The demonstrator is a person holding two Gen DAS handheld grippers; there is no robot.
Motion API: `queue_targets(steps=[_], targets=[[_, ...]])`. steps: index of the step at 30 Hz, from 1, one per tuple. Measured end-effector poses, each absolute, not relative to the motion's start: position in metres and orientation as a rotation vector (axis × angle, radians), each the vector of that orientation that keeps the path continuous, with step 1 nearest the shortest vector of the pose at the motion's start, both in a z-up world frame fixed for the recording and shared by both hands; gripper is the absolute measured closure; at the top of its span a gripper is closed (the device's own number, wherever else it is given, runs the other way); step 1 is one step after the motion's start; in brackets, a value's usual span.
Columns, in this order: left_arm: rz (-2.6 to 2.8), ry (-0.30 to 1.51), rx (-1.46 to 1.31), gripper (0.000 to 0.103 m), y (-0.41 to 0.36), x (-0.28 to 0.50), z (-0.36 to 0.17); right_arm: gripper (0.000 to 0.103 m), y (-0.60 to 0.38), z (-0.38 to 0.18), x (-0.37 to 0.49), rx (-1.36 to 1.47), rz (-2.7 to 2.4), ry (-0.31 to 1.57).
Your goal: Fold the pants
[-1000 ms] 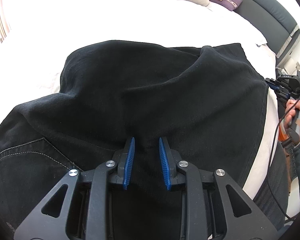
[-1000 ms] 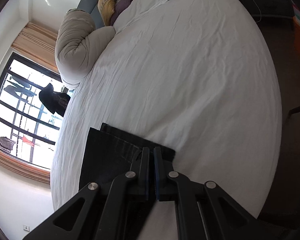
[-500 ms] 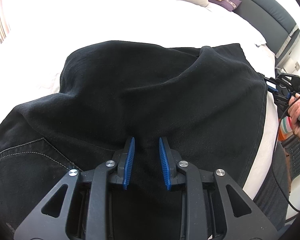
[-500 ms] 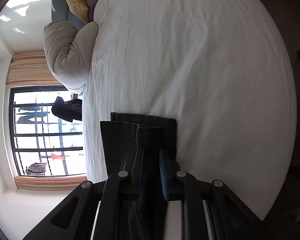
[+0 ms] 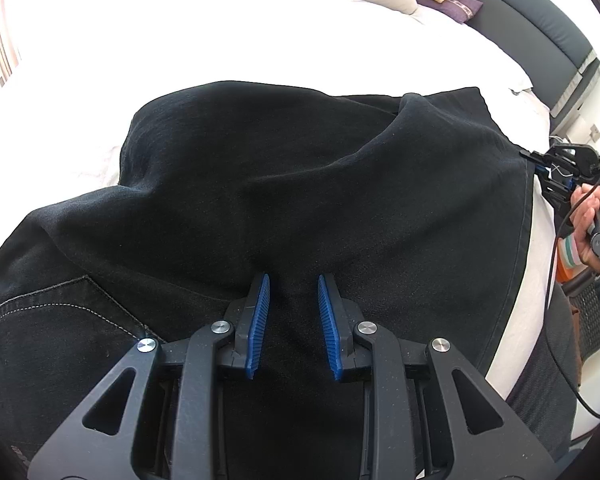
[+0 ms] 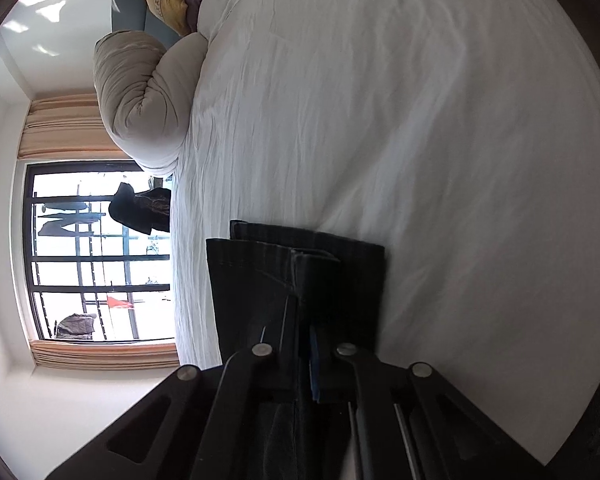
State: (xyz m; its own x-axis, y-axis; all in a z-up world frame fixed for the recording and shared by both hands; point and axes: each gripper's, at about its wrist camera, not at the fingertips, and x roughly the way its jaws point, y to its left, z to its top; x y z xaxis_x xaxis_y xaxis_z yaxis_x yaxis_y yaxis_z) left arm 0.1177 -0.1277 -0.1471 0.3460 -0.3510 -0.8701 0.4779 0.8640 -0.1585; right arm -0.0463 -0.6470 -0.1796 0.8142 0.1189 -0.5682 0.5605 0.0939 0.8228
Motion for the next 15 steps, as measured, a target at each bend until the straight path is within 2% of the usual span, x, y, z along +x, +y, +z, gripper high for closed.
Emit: queue_targets(steps=[15], targets=[[-0.548,1.091,0.101,0.079,-0.121,0.127,-0.142,0.099,-0.651,-0.189,-0.06,1.475,-0.441,0.49]])
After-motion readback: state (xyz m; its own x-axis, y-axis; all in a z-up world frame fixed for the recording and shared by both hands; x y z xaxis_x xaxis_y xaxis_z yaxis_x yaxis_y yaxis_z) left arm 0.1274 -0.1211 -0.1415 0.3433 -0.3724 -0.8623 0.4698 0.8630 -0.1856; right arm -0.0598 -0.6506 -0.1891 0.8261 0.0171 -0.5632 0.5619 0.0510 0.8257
